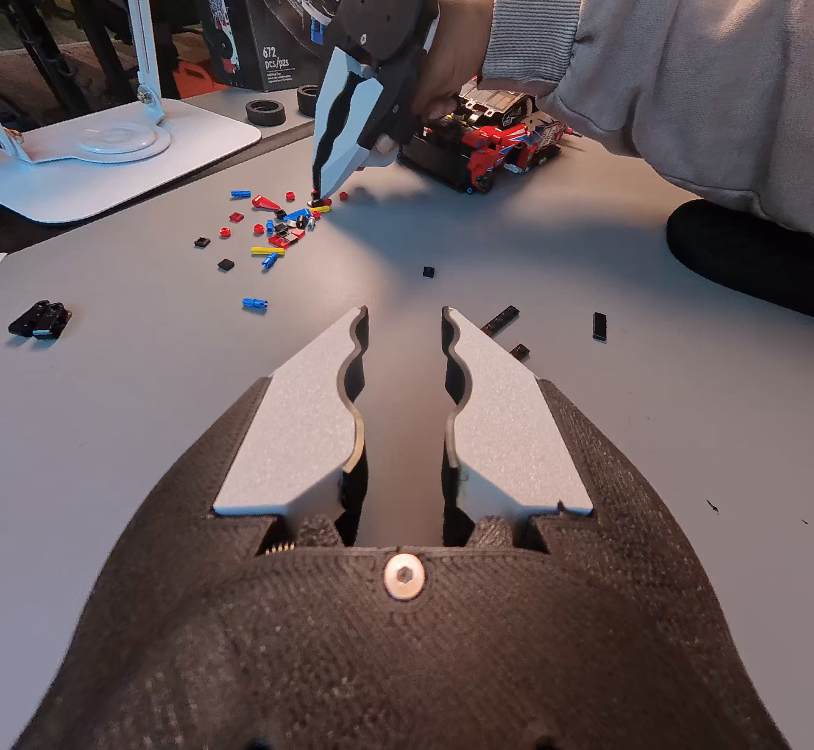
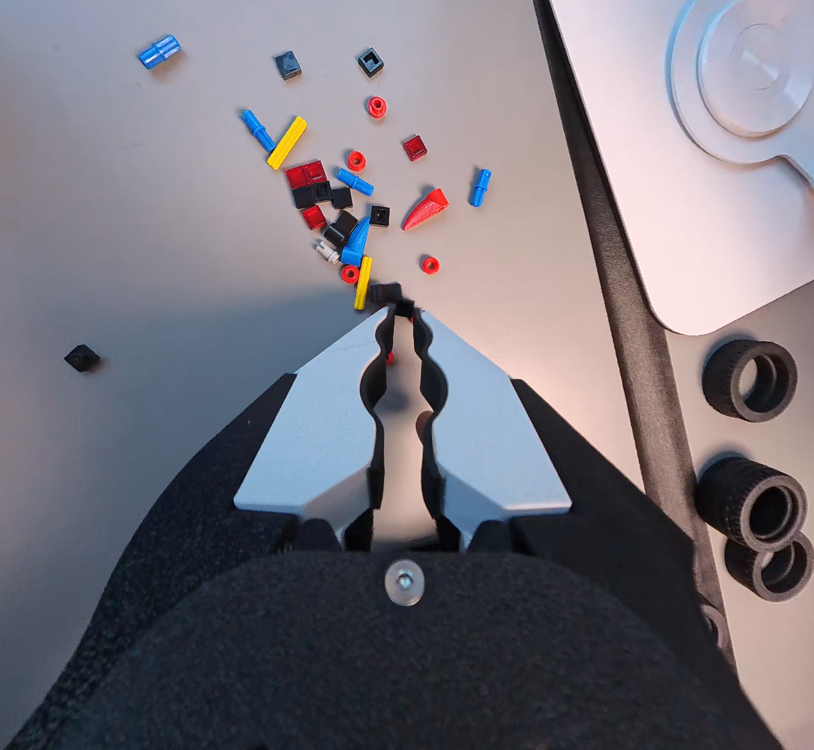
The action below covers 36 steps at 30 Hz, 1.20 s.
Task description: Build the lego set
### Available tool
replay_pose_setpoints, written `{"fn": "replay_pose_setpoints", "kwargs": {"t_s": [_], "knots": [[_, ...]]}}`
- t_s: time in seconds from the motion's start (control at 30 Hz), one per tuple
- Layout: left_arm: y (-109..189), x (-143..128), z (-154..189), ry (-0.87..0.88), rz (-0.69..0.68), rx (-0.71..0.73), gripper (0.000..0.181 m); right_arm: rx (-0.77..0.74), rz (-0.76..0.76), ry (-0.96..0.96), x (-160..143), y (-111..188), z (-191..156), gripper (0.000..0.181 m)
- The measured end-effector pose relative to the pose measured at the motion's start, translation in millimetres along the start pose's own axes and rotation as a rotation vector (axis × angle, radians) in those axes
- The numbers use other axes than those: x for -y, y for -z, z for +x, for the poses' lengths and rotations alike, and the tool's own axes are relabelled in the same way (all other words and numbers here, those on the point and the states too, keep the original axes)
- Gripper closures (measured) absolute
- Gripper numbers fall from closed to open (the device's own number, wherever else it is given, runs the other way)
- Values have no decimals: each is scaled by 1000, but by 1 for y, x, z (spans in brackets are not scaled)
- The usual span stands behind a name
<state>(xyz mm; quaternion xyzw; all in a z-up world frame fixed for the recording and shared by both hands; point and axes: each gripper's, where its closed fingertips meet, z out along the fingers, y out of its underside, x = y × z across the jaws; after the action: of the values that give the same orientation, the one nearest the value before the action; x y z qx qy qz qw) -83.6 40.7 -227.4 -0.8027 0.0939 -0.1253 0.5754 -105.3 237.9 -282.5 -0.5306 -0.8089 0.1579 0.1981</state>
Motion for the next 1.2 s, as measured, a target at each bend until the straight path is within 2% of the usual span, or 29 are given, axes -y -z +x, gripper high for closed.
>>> {"fn": "replay_pose_setpoints", "kwargs": {"t_s": [0.2,0.33,0.47,0.63,0.77,0.93,1.0,1.07,1.13,1.2], "knots": [[0,0,0,4,2,-1,150,11,25,-37,4,1,3,181],[0,1,-1,8,5,-2,150,63,85,-65,10,17,-7,181],[-1,0,1,6,-5,-12,150,35,95,-38,11,26,-11,181],[-1,-1,0,7,-6,-8,150,21,85,-62,20,8,-5,174],[1,0,-1,11,4,0,150,74,69,-134,28,-5,-3,171],[0,0,0,15,2,-9,150,83,16,-138,23,-14,-5,176],[0,0,0,14,2,-12,150,84,29,-137,25,-9,-6,176],[0,0,0,13,2,-13,150,105,113,-134,36,5,-15,176],[0,0,1,8,2,-12,150,132,213,-112,47,26,-37,176],[0,0,1,1,1,-12,150,145,275,-86,44,41,-69,176]]}}
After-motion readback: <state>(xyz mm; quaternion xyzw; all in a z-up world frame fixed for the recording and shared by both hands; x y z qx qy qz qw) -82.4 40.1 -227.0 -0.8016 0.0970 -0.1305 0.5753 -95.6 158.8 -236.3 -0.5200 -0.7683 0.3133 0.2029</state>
